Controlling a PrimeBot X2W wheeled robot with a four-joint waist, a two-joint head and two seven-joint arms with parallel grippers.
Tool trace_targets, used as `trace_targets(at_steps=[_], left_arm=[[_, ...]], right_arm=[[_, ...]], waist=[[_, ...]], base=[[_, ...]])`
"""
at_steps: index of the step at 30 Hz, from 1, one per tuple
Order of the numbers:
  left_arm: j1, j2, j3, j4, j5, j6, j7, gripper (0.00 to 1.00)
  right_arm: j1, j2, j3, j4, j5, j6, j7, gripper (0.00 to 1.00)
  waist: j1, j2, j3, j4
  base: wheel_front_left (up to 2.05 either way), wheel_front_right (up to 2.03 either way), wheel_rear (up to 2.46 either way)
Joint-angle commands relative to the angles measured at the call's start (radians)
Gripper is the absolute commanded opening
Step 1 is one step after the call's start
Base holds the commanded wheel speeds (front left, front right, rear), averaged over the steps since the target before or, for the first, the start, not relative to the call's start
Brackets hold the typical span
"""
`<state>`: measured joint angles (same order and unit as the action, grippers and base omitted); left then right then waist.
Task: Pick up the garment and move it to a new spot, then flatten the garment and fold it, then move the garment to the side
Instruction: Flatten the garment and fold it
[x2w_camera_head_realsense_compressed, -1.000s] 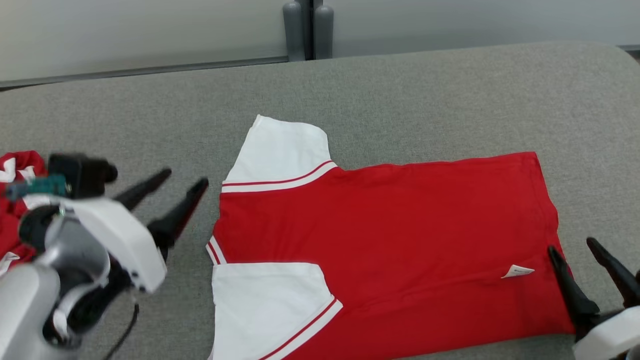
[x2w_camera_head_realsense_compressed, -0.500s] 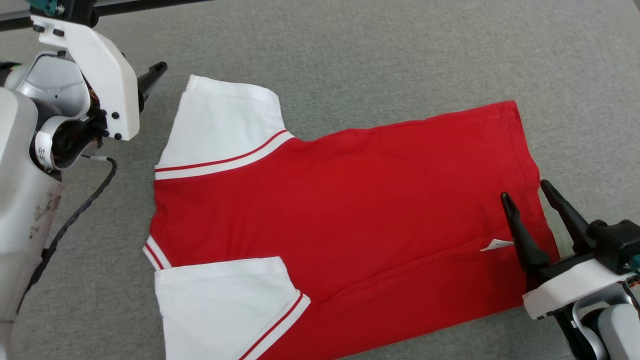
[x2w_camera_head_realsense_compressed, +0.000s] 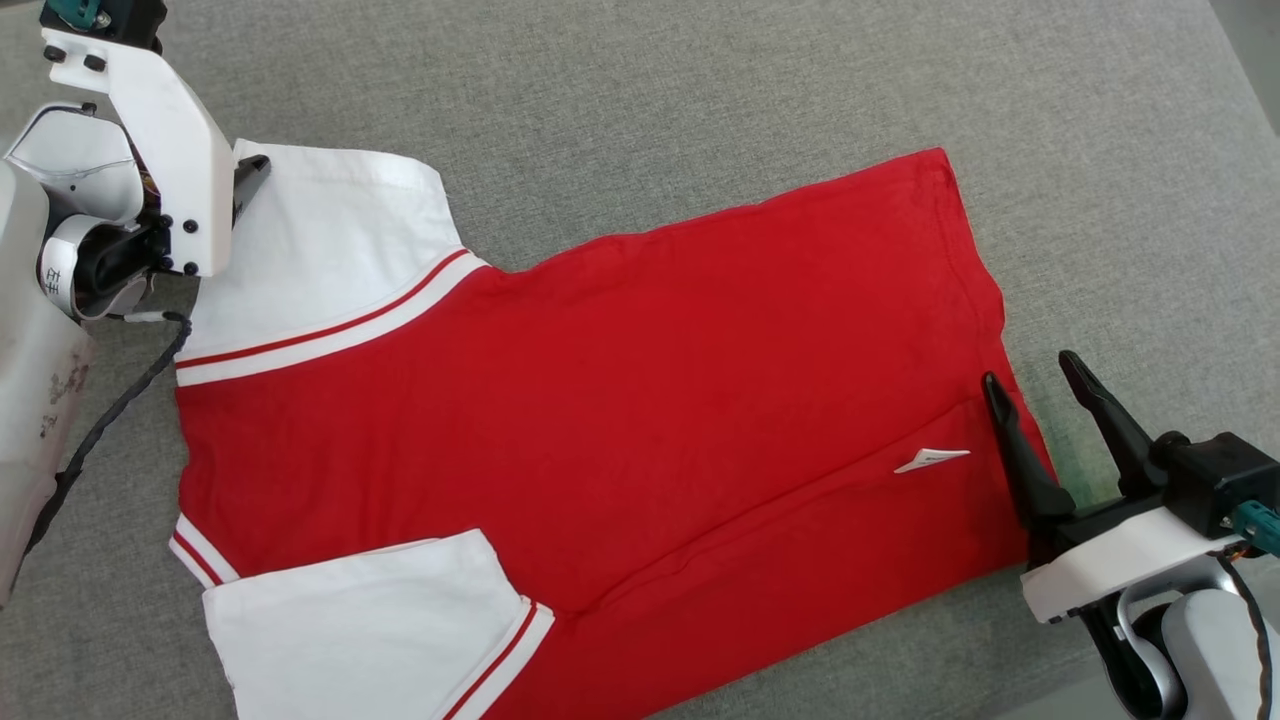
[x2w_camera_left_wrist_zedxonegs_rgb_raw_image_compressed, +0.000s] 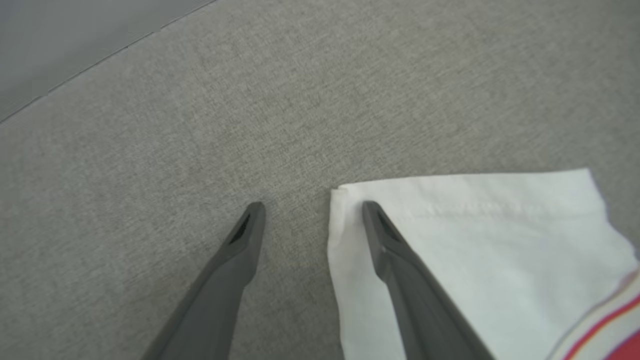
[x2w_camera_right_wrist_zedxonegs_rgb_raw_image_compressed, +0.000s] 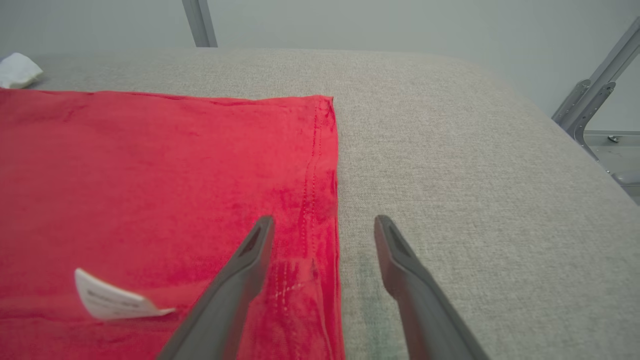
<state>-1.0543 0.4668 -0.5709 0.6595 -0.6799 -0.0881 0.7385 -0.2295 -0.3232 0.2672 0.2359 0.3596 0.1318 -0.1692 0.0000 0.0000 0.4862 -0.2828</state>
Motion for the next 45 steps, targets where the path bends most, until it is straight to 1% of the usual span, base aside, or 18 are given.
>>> trace_targets(at_steps=[1, 6, 7, 8, 9, 11, 13, 16, 19, 26, 30, 33, 40, 41, 42, 43, 44, 45], left_arm=[[-0.016, 0.008, -0.006, 0.01, 0.004, -0.007, 0.001, 1.0], [-0.02, 0.013, -0.031, 0.038, 0.016, -0.018, -0.005, 1.0], [-0.018, 0.011, -0.034, 0.044, 0.011, -0.022, -0.001, 0.69], [-0.016, 0.01, -0.039, 0.048, 0.007, -0.026, 0.003, 0.29], [-0.014, 0.01, -0.044, 0.051, 0.002, -0.027, 0.006, 0.0], [-0.006, 0.011, -0.053, 0.053, -0.016, -0.033, 0.02, 0.0], [-0.008, 0.015, -0.062, 0.032, -0.018, -0.038, -0.009, 0.0], [-0.011, 0.025, -0.083, 0.01, -0.011, -0.042, -0.057, 0.0], [-0.007, 0.033, -0.101, 0.003, -0.033, -0.042, -0.078, 0.0], [-0.013, 0.049, -0.159, -0.034, -0.076, -0.043, -0.081, 0.0], [-0.029, 0.053, -0.187, -0.056, -0.094, -0.043, -0.081, 0.0], [-0.041, 0.057, -0.205, -0.068, -0.105, -0.043, -0.085, 0.0], [-0.058, 0.071, -0.237, -0.09, -0.126, -0.043, -0.092, 0.0], [-0.063, 0.075, -0.241, -0.092, -0.13, -0.043, -0.094, 0.0], [-0.066, 0.077, -0.245, -0.094, -0.133, -0.043, -0.095, 0.0], [-0.071, 0.081, -0.253, -0.097, -0.139, -0.043, -0.1, 0.0], [-0.071, 0.081, -0.253, -0.097, -0.139, -0.043, -0.1, 0.0], [-0.071, 0.083, -0.257, -0.097, -0.143, -0.043, -0.1, 0.0]], right_arm=[[-0.012, -0.001, 0.002, 0.004, 0.002, -0.002, -0.01, 1.0], [-0.03, 0.002, 0.019, 0.027, 0.009, -0.002, -0.021, 1.0], [-0.033, 0.002, 0.021, 0.03, 0.009, -0.002, -0.024, 1.0], [-0.036, 0.001, 0.022, 0.032, 0.011, -0.002, -0.027, 1.0], [-0.038, -0.002, 0.022, 0.034, 0.013, -0.002, -0.028, 1.0], [-0.04, -0.008, 0.023, 0.044, 0.019, -0.002, -0.032, 1.0], [-0.05, -0.01, 0.023, 0.051, 0.02, -0.002, -0.028, 1.0], [-0.08, 0.002, 0.02, 0.074, 0.061, -0.002, 0.032, 1.0], [-0.147, 0.0, 0.014, 0.108, 0.092, -0.002, 0.137, 1.0], [-0.363, 0.005, 0.009, 0.208, 0.128, -0.002, 0.444, 1.0], [-0.466, 0.015, 0.03, 0.259, 0.122, -0.002, 0.569, 1.0], [-0.521, 0.025, 0.047, 0.292, 0.099, -0.002, 0.604, 1.0], [-0.584, 0.046, 0.059, 0.379, 0.073, -0.002, 0.594, 1.0], [-0.592, 0.048, 0.061, 0.395, 0.071, -0.002, 0.595, 0.81], [-0.598, 0.05, 0.064, 0.407, 0.071, -0.002, 0.592, 0.81], [-0.611, 0.053, 0.068, 0.431, 0.074, -0.002, 0.584, 0.76], [-0.611, 0.053, 0.068, 0.431, 0.074, -0.002, 0.584, 0.76], [-0.617, 0.053, 0.07, 0.441, 0.076, -0.002, 0.579, 0.7]], waist=[[0.0, 0.0, 0.002, -0.004], [0.0, 0.0, 0.002, -0.016], [0.0, 0.0, 0.002, -0.018], [0.0, 0.0, 0.001, -0.019], [0.0, 0.0, 0.0, -0.019], [0.0, 0.0, -0.004, -0.019], [0.0, 0.0, -0.007, -0.018], [0.0, 0.0, -0.016, -0.018], [0.0, 0.0, -0.028, -0.017], [0.0, 0.0, -0.046, 0.001], [0.0, 0.0, -0.042, 0.017], [0.0, 0.0, -0.037, 0.029], [0.0, 0.0, -0.026, 0.049], [0.0, 0.0, -0.025, 0.051], [0.0, 0.0, -0.024, 0.053], [0.0, 0.0, -0.021, 0.057], [0.0, 0.0, -0.021, 0.057], [0.0, 0.0, -0.021, 0.058]], base=[[0.0, 0.0, 0.0], [0.0, 0.0, 0.0], [0.0, 0.0, 0.0], [0.0, 0.0, 0.0], [0.0, 0.0, 0.0], [0.0, 0.0, 0.0], [0.0, 0.0, 0.0], [0.0, 0.0, 0.0], [0.0, 0.0, 0.0], [0.0, 0.0, 0.0], [0.0, 0.0, 0.0], [0.0, 0.0, 0.0], [0.0, 0.0, 0.0], [0.0, 0.0, 0.0], [0.0, 0.0, 0.0], [0.0, 0.0, 0.0], [0.0, 0.0, 0.0], [0.0, 0.0, 0.0]])
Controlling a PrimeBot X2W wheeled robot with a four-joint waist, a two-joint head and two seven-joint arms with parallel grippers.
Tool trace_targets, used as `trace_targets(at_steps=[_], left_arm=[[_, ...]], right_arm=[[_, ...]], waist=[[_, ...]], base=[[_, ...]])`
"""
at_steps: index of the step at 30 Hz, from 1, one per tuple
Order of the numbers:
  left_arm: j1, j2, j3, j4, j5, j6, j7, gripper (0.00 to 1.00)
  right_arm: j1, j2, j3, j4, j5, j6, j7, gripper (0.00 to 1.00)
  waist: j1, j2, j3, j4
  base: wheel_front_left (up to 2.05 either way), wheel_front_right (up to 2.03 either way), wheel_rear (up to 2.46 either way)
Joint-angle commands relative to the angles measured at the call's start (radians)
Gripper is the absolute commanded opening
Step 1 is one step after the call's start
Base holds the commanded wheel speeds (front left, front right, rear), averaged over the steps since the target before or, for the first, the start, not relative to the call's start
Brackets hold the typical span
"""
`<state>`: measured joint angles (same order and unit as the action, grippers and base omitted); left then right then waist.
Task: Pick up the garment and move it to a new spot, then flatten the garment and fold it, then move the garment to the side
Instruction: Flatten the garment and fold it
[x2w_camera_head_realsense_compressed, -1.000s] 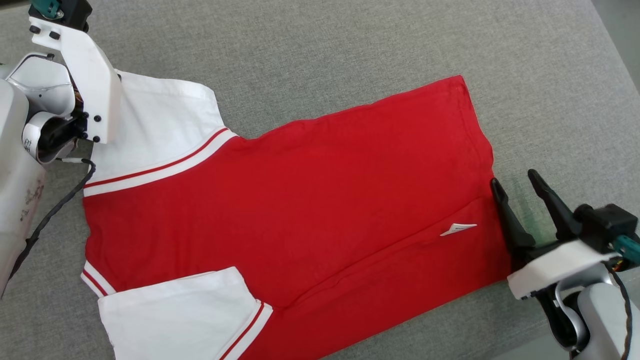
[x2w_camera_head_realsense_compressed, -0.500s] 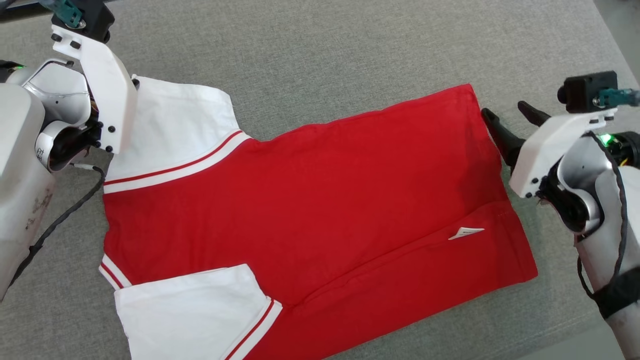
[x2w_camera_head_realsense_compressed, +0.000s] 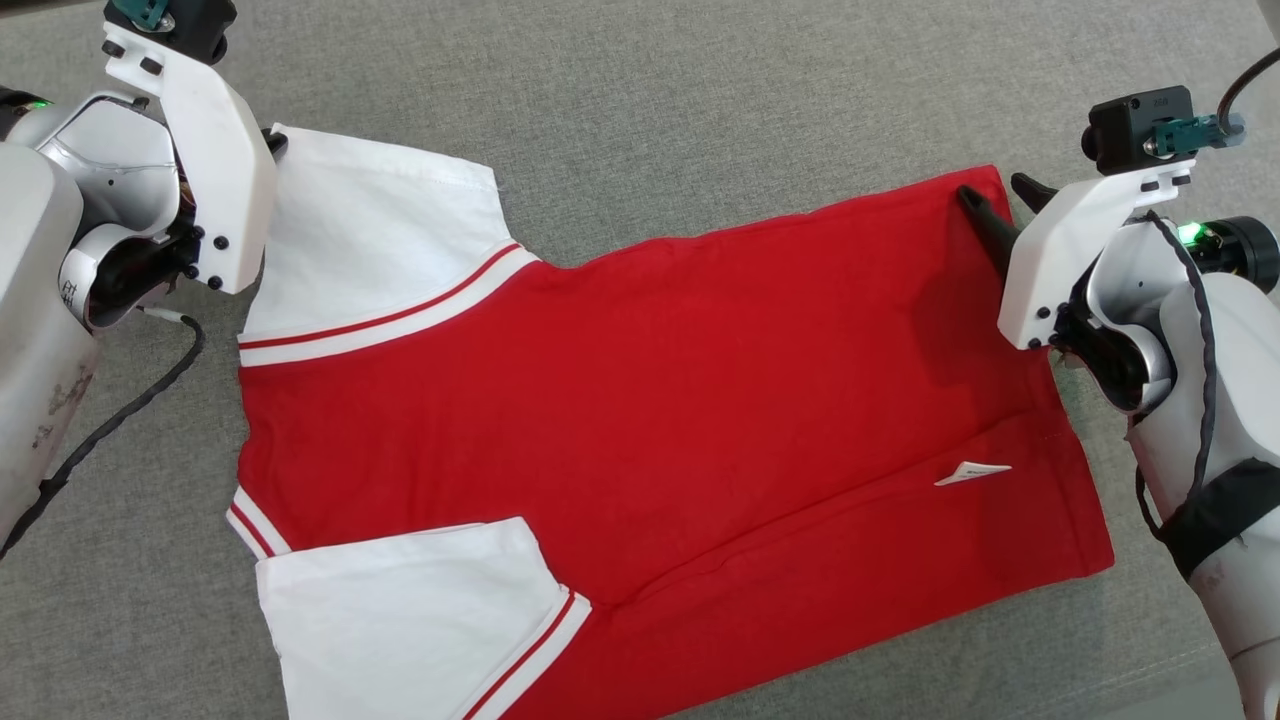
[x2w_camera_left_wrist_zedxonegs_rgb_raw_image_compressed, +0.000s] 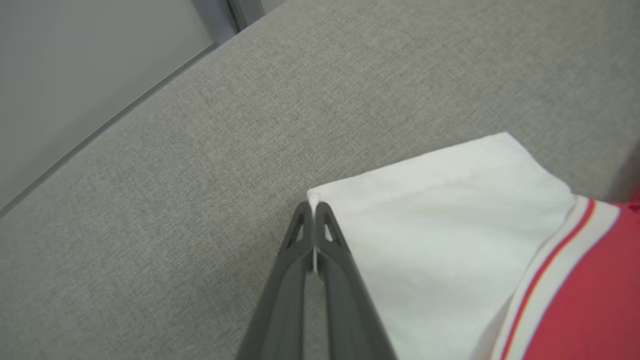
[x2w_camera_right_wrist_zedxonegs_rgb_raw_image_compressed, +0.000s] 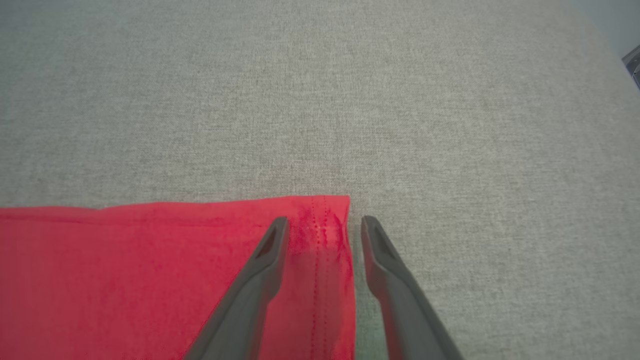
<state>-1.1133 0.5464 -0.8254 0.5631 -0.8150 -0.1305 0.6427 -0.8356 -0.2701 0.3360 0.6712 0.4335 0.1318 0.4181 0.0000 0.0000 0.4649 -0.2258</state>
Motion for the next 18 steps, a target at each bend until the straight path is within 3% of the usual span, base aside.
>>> trace_targets(at_steps=[1, 3, 4, 8, 9, 10, 11, 13, 18], left_arm=[[-0.014, 0.006, -0.007, -0.001, -0.009, 0.0, -0.007, 0.0], [-0.019, 0.011, -0.012, -0.002, -0.016, 0.0, -0.01, 0.0], [-0.022, 0.013, -0.015, -0.002, -0.018, 0.0, -0.011, 0.0], [-0.028, 0.015, -0.026, 0.002, -0.025, 0.0, -0.018, 0.0], [-0.028, 0.015, -0.029, 0.003, -0.028, 0.0, -0.019, 0.0], [-0.029, 0.015, -0.033, 0.005, -0.031, 0.0, -0.021, 0.0], [-0.031, 0.015, -0.036, 0.006, -0.031, 0.0, -0.025, 0.0], [-0.036, 0.016, -0.043, 0.007, -0.036, 0.0, -0.028, 0.0], [-0.044, 0.021, -0.059, 0.012, -0.047, 0.0, -0.039, 0.0]], right_arm=[[-0.017, 0.001, 0.004, 0.016, 0.005, -0.002, -0.011, 0.7], [-0.028, 0.002, 0.009, 0.034, 0.011, -0.002, -0.016, 0.49], [-0.032, 0.003, 0.012, 0.045, 0.015, -0.002, -0.014, 0.45], [-0.054, -0.006, 0.019, 0.076, 0.019, -0.002, -0.023, 0.41], [-0.056, -0.005, 0.021, 0.084, 0.022, -0.002, -0.023, 0.47], [-0.059, -0.003, 0.024, 0.092, 0.026, -0.002, -0.022, 0.42], [-0.063, -0.004, 0.027, 0.1, 0.029, -0.002, -0.021, 0.34], [-0.07, -0.007, 0.033, 0.112, 0.037, -0.002, -0.024, 0.0], [-0.072, -0.01, 0.052, 0.139, 0.064, -0.002, -0.023, 0.0]], waist=[[0.0, 0.0, 0.001, 0.002], [0.0, 0.0, 0.003, 0.004], [0.0, 0.0, 0.003, 0.005], [0.0, 0.0, 0.007, 0.009], [0.0, 0.0, 0.007, 0.011], [0.0, 0.0, 0.008, 0.012], [0.0, 0.0, 0.008, 0.014], [0.0, 0.0, 0.009, 0.017], [0.0, 0.0, 0.006, 0.024]], base=[[0.0, 0.0, 0.0], [0.0, 0.0, 0.0], [0.0, 0.0, 0.0], [0.0, 0.0, 0.0], [0.0, 0.0, 0.0], [0.0, 0.0, 0.0], [0.0, 0.0, 0.0], [0.0, 0.0, 0.0], [0.0, 0.0, 0.0]])
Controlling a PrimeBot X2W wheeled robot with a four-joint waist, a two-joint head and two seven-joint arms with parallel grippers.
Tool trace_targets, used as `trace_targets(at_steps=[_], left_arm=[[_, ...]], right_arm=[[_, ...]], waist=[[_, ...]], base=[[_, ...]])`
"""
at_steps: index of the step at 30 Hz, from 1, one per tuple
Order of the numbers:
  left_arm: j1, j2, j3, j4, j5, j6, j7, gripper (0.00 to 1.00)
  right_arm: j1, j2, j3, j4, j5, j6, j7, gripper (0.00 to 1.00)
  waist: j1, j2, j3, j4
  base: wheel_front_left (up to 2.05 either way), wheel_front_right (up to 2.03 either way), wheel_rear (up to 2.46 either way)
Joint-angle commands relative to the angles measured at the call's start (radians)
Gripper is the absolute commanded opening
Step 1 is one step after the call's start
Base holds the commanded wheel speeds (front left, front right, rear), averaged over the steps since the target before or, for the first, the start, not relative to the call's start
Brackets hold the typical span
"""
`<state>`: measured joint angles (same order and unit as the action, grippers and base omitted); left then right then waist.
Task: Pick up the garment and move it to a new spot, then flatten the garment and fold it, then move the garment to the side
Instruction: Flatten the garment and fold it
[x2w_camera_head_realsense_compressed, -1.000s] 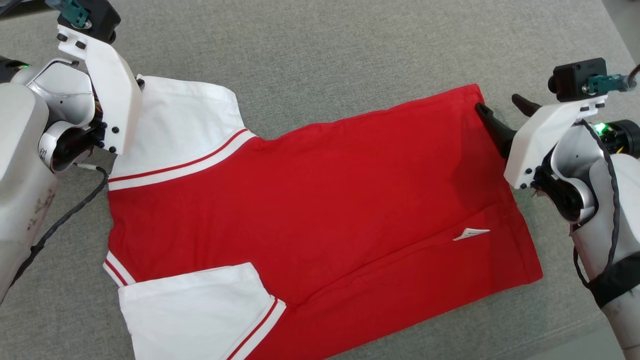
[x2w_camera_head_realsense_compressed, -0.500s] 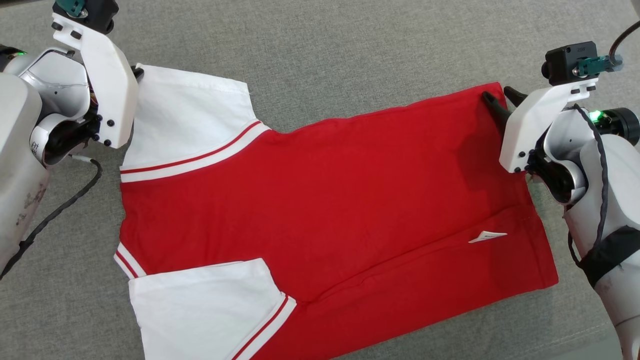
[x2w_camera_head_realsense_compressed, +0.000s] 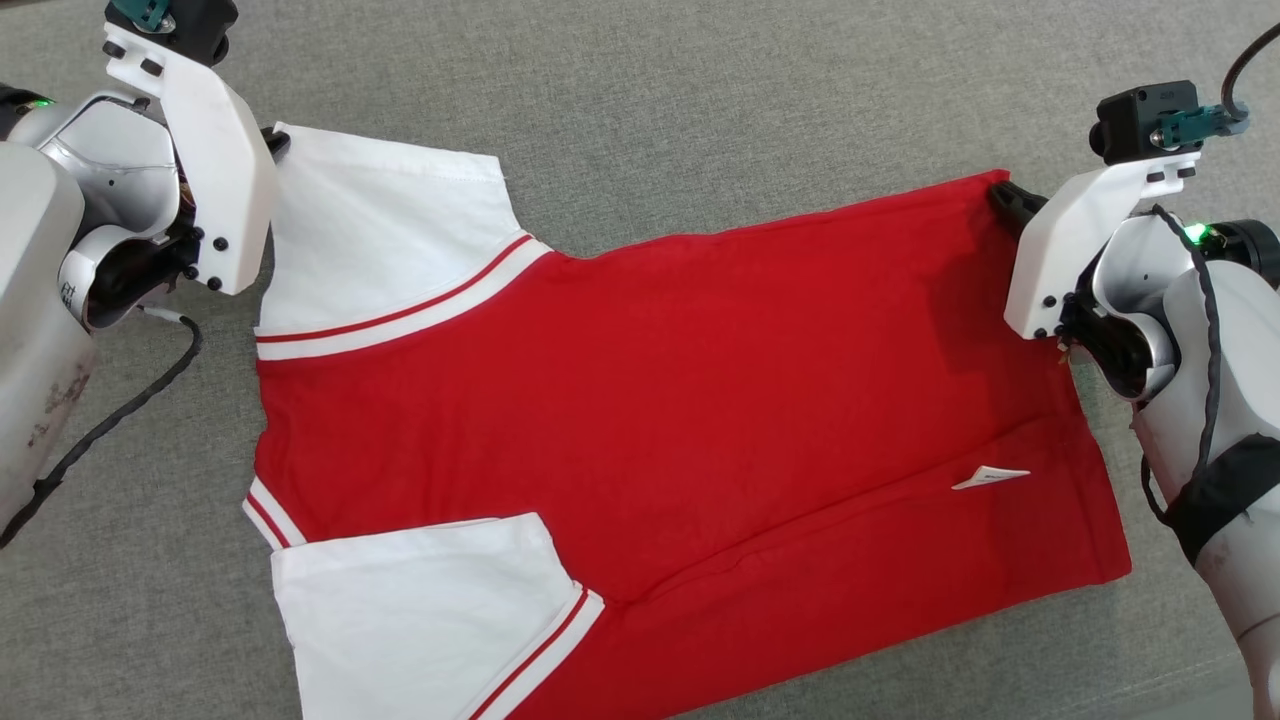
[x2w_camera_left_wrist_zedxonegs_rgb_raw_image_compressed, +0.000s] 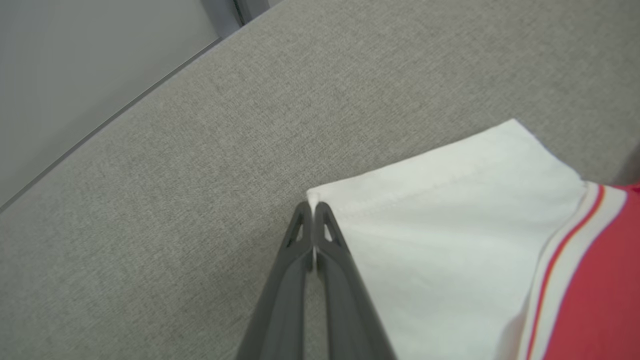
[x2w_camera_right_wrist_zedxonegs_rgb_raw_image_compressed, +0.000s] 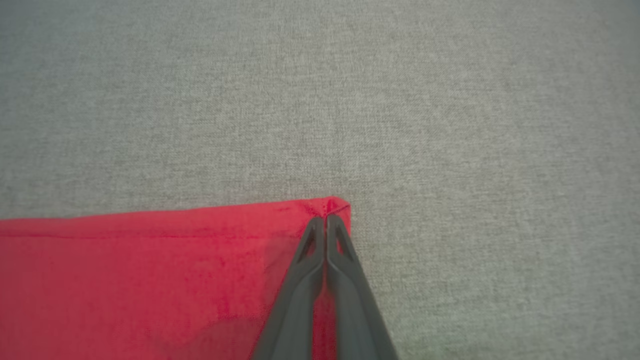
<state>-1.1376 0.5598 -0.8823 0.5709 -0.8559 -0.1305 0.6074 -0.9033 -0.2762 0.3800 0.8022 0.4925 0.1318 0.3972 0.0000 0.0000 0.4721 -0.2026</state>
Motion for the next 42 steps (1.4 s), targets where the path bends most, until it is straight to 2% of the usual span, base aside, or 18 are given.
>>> trace_targets(at_steps=[1, 10, 17, 23, 26, 31, 35, 42], left_arm=[[-0.022, 0.01, -0.007, 0.003, -0.005, 0.0, -0.012, 0.0], [-0.054, 0.031, -0.022, -0.012, 0.006, 0.0, -0.13, 0.0], [-0.088, 0.013, -0.015, 0.001, 0.012, 0.0, -0.243, 0.0], [-0.068, 0.009, -0.016, -0.012, -0.048, 0.0, -0.305, 0.0], [-0.03, 0.026, -0.023, -0.051, -0.09, 0.0, -0.316, 0.0], [0.062, 0.084, -0.025, -0.162, -0.138, 0.001, -0.337, 0.0], [0.166, 0.143, -0.012, -0.301, -0.186, 0.035, -0.343, 0.0], [0.384, 0.26, -0.015, -0.63, -0.284, 0.158, -0.318, 0.0]], right_arm=[[-0.005, -0.005, 0.014, 0.007, 0.012, -0.002, -0.007, 0.0], [-0.039, -0.036, 0.024, -0.029, 0.045, -0.002, -0.103, 0.0], [-0.056, -0.084, 0.023, -0.054, 0.063, -0.002, -0.159, 0.0], [-0.024, -0.133, 0.009, -0.082, 0.1, -0.002, -0.18, 0.0], [0.023, -0.158, 0.008, -0.119, 0.132, -0.002, -0.174, 0.0], [0.127, -0.207, -0.005, -0.21, 0.184, -0.002, -0.154, 0.0], [0.211, -0.25, -0.032, -0.277, 0.188, -0.002, -0.138, 0.0], [0.371, -0.286, -0.124, -0.362, 0.152, -0.002, -0.087, 0.0]], waist=[[0.0, 0.0, -0.003, 0.001], [0.0, 0.0, -0.034, 0.004], [0.0, 0.0, -0.061, 0.026], [0.0, 0.0, -0.094, 0.057], [0.0, 0.0, -0.114, 0.073], [0.0, 0.0, -0.143, 0.097], [0.0, 0.0, -0.16, 0.116], [0.0, 0.0, -0.173, 0.15]], base=[[0.0, 0.0, 0.0], [0.0, 0.0, 0.0], [0.0, 0.0, 0.0], [0.0, 0.0, 0.0], [0.0, 0.0, 0.0], [0.0, 0.0, 0.0], [0.0, 0.0, 0.0], [0.0, 0.0, 0.0]])
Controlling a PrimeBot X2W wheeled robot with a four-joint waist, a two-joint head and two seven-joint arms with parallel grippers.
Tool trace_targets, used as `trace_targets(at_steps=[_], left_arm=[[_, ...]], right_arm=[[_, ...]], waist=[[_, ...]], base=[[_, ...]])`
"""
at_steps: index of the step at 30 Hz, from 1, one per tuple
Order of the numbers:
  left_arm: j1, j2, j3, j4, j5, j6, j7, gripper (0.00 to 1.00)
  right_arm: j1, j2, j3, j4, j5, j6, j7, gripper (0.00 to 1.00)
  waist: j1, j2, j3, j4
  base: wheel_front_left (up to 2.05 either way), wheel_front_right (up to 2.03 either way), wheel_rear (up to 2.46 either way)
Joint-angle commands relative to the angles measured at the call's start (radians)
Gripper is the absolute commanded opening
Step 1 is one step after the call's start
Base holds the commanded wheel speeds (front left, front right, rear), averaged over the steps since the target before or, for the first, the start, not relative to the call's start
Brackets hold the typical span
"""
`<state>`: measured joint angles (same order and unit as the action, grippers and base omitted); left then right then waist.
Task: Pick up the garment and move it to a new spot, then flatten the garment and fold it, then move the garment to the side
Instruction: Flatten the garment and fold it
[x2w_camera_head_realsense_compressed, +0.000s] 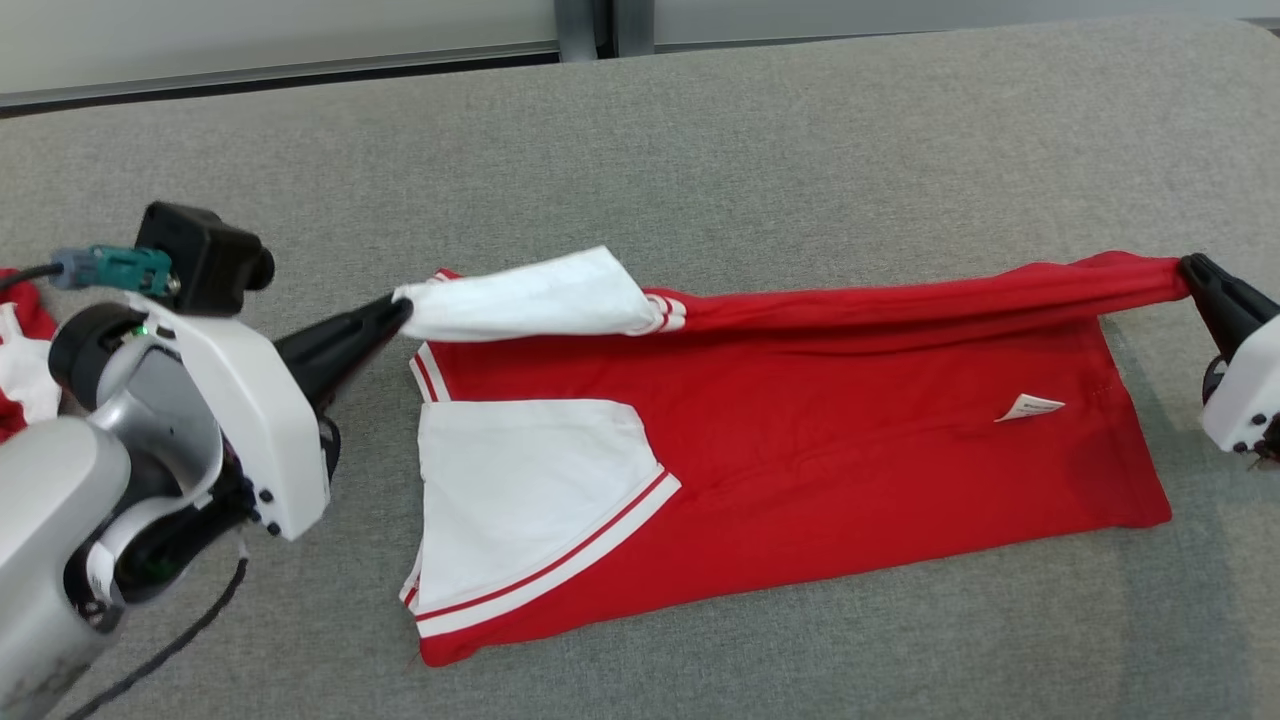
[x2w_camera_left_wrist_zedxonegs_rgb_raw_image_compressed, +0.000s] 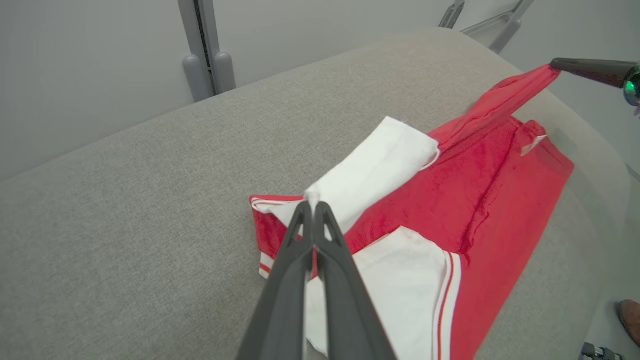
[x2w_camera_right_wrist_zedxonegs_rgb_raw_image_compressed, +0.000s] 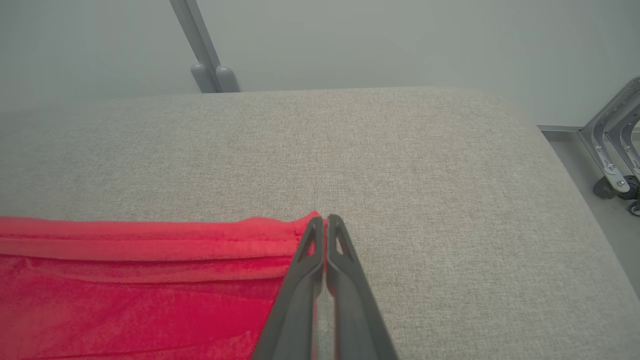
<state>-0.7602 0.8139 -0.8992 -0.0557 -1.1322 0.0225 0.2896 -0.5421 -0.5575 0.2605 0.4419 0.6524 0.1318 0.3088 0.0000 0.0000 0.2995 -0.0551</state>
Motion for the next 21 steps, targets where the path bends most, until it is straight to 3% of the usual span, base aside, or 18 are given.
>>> trace_targets(at_steps=[1, 11, 19, 20, 21], left_arm=[[0.033, 0.017, 0.001, -0.039, -0.02, 0.023, 0.001, 0.0], [0.209, 0.102, -0.041, -0.245, -0.033, 0.139, -0.014, 0.0], [0.283, 0.027, -0.077, -0.165, -0.03, 0.156, -0.079, 0.0], [0.291, 0.013, -0.081, -0.148, -0.025, 0.156, -0.092, 0.32], [0.297, -0.002, -0.081, -0.131, -0.01, 0.163, -0.115, 0.9]], right_arm=[[0.029, -0.006, -0.016, -0.01, -0.016, -0.002, 0.009, 0.0], [0.182, 0.04, -0.105, -0.094, -0.065, -0.002, 0.071, 0.0], [0.217, 0.096, -0.146, -0.084, -0.107, -0.002, 0.098, 0.0], [0.219, 0.104, -0.151, -0.08, -0.116, -0.002, 0.093, 0.31], [0.221, 0.111, -0.161, -0.076, -0.126, -0.002, 0.083, 1.0]], waist=[[0.0, 0.0, 0.0, 0.006], [0.0, 0.0, 0.012, 0.022], [0.0, 0.0, 0.016, 0.018], [0.0, 0.0, 0.014, 0.018], [0.0, 0.0, 0.012, 0.018]], base=[[0.0, 0.0, 0.0], [0.0, 0.0, 0.0], [0.0, 0.0, 0.0], [0.0, 0.0, 0.0], [0.0, 0.0, 0.0]])
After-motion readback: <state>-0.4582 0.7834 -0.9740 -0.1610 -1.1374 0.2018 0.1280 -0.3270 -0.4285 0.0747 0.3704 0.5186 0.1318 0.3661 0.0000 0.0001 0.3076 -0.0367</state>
